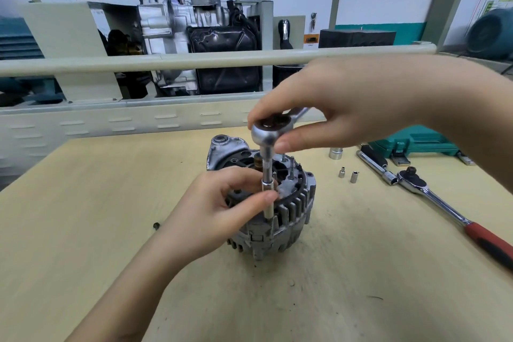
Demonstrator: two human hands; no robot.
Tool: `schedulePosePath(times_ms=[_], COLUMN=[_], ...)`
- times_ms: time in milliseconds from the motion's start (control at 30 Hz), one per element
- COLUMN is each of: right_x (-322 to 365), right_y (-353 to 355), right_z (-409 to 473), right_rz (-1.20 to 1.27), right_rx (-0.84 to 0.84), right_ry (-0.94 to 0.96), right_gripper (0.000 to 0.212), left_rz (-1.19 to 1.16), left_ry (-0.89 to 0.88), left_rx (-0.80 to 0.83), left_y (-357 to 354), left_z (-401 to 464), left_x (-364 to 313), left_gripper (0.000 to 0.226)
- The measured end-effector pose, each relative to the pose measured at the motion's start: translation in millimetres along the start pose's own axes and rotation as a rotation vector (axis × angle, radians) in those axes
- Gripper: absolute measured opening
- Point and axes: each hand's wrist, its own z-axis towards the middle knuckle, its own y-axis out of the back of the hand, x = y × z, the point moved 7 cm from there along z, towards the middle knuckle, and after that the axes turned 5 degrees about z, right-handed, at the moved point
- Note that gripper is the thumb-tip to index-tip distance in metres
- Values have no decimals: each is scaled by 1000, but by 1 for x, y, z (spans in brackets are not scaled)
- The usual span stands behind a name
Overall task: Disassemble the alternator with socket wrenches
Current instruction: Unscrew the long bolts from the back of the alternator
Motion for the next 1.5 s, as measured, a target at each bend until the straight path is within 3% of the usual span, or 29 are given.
schedulePosePath(times_ms=[233,567,667,800,900,1033,1133,1333,1500], right_x=[0,0,3,2,0,-2,-1,0,-1], right_y=[-1,1,0,-1,-3,-3,0,3,1], right_z=[1,-2,-1,0,0,-2,-4,-4,-6], right_rz=[-71,28,-3,-113,-81,-29,2,-66,-64], right_rx=[-62,-23,-47,-74,-64,-30,-37,-80,-86], right_ry=[-38,27,10,-46,-27,-11,11,-45,-18], right_gripper=[63,29,43,71,63,38,33,67,60], left_rz=[63,77,103,121,106,89,92,113,107], left_ry=[-28,-37,-39,-39,-19,-25,-37,-76,-59], left_rx=[-127,6,-45,-100,-89,37,78,-33,-60], left_y=[3,-3,-1,0,-1,-2,-2,1,0], left_z=[1,-2,-1,0,0,1,0,1,2], left_x=[-2,-1,-2,-2,0,-1,-1,-3,-3], left_gripper=[13,16,10,23,23,17,24,23,14])
